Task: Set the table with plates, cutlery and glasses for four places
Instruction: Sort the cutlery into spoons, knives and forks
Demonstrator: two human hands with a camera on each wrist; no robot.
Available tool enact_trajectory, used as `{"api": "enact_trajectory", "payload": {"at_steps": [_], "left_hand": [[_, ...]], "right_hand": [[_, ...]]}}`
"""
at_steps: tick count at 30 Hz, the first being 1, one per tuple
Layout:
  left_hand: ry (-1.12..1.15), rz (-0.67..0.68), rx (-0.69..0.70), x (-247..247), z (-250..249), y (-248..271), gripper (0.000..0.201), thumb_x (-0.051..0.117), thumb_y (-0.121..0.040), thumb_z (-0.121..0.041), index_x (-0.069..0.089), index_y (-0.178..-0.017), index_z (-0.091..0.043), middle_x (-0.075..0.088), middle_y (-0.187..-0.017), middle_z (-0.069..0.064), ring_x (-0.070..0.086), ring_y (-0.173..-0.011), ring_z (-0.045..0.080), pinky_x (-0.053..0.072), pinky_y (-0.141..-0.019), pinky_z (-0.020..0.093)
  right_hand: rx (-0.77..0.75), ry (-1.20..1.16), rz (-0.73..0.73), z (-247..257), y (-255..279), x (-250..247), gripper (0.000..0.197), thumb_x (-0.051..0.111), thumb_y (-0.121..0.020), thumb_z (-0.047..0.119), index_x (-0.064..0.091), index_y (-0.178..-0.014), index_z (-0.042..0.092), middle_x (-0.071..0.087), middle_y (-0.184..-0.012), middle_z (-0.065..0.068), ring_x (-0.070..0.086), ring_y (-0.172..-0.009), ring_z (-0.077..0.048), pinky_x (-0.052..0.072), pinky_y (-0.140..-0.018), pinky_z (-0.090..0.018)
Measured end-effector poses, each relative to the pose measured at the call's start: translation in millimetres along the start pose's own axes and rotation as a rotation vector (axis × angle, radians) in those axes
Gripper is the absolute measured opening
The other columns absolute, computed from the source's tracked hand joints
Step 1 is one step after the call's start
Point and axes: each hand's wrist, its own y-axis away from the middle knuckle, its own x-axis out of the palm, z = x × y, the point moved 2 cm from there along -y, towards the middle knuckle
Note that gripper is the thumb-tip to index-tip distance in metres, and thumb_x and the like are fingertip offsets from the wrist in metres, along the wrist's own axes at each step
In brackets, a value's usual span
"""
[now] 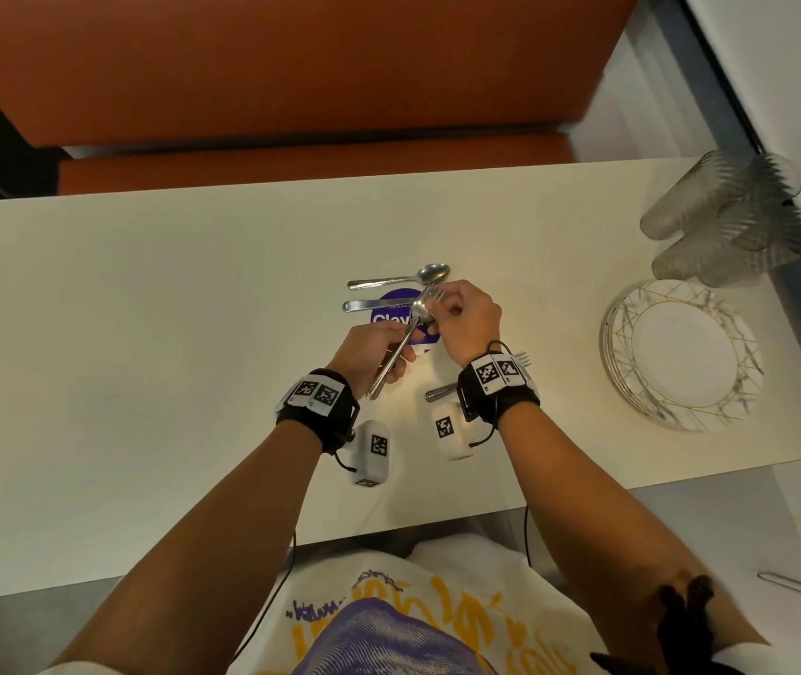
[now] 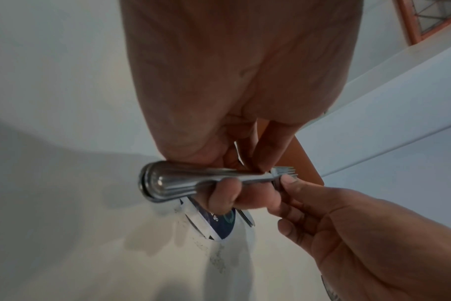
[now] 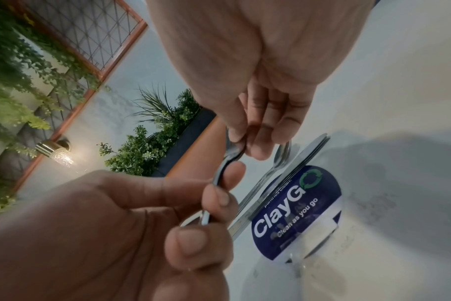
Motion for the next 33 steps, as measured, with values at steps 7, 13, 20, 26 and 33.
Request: {"api": "enact_trajectory", "payload": {"at_steps": [7,13,20,26,33], "left_hand": [[-0.215,0.0,0.054,1.4,0.2,-2.6,0.03,0.045,-0.105,-0.013,0.07,-0.111,0.002,0.062,-0.071,0.011,0.054,-0.053,0.021,0.046,-0.054,0.032],[-0.17,-0.05,0.074,4.1,3.8,-8.1,0.027,0.048,-0.104,-0.01,0.071,-0.113,0.0,0.061,-0.075,0.013,0.047,-0.051,0.02,0.036,-0.049,0.03],[-0.017,-0.015,-0.06,5.5,3.0,-9.0,0.028,0.058,-0.101,-0.019,0.074,-0.112,-0.001,0.066,-0.077,0.009,0.052,-0.055,0.014,0.04,-0.051,0.026],[0.072,0.024,-0.129,3.7,5.3,-6.6,0.024,0.059,-0.101,-0.018,0.075,-0.113,-0.005,0.07,-0.083,0.006,0.056,-0.067,0.014,0.042,-0.062,0.028],[0.129,0.085,-0.171,2.2,6.5,-4.4,0.024,0.064,-0.1,-0.018,0.074,-0.116,-0.004,0.069,-0.088,0.009,0.057,-0.07,0.016,0.042,-0.061,0.029]], "right_hand": [[0.016,-0.019,0.015,-2.5,-0.9,-3.4,0.016,0.077,-0.088,0.022,0.067,-0.097,0.014,0.074,-0.078,-0.002,0.071,-0.066,-0.019,0.061,-0.071,-0.038],[-0.017,-0.085,0.04,-2.2,3.1,-13.3,0.022,0.071,-0.092,0.014,0.066,-0.114,0.014,0.075,-0.079,-0.004,0.071,-0.068,-0.01,0.057,-0.065,-0.016],[-0.115,-0.042,0.028,-1.5,1.7,-14.7,0.029,0.067,-0.094,0.013,0.069,-0.121,0.023,0.074,-0.085,-0.001,0.072,-0.077,-0.013,0.058,-0.075,-0.02],[-0.045,-0.105,0.001,-2.8,3.3,-18.3,0.021,0.066,-0.095,0.008,0.065,-0.114,0.016,0.075,-0.082,-0.003,0.072,-0.067,-0.01,0.058,-0.065,-0.018],[-0.014,-0.126,-0.001,0.0,2.7,-21.2,0.019,0.073,-0.092,0.016,0.066,-0.108,0.011,0.074,-0.081,0.0,0.067,-0.058,0.0,0.051,-0.055,-0.008]]}}
